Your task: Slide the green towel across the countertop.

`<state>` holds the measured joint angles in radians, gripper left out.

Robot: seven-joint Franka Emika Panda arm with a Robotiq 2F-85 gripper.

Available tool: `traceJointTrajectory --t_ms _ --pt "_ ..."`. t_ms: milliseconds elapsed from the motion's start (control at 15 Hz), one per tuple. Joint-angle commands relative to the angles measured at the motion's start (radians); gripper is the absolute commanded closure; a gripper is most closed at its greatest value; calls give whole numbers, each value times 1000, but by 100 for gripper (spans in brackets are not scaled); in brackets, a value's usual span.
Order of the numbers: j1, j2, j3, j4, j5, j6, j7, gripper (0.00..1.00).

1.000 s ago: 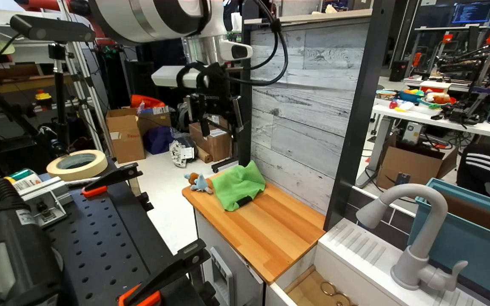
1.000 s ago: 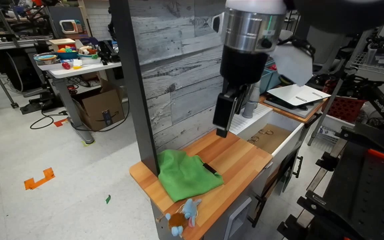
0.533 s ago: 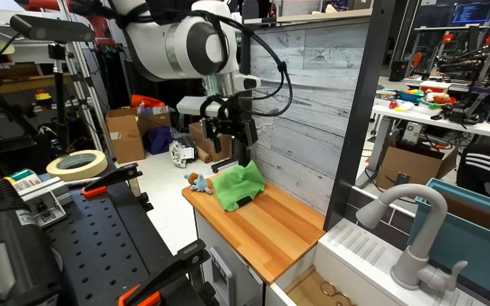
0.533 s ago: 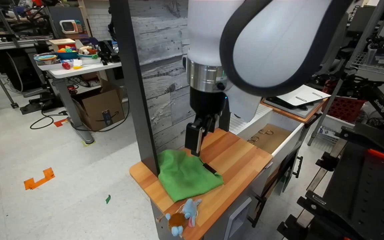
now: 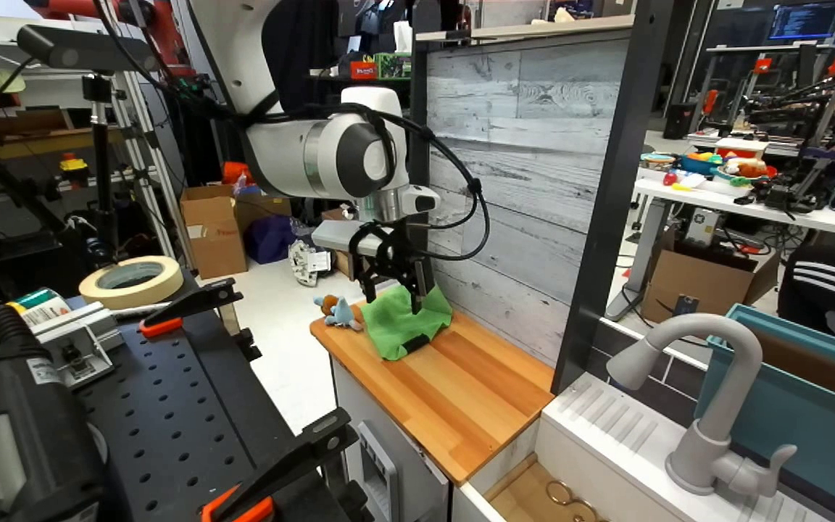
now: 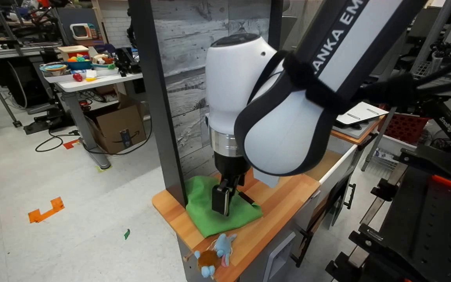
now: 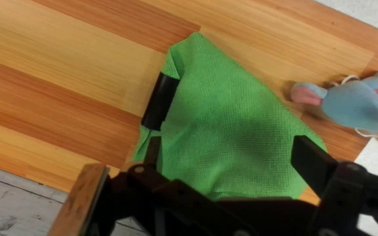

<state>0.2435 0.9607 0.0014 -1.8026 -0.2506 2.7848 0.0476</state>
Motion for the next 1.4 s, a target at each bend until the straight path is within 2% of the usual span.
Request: traceJointTrajectory --t_ms 0,267,800,1067,1333 --pt "19 62 3 80 6 9 -36 0" --pt "13 123 26 155 15 15 -62 0" --pt "-59 226 91 273 46 -15 -146 0" --pt "-76 273 87 320 57 -19 -154 0" --pt "-80 287 66 313 59 -18 -151 0"
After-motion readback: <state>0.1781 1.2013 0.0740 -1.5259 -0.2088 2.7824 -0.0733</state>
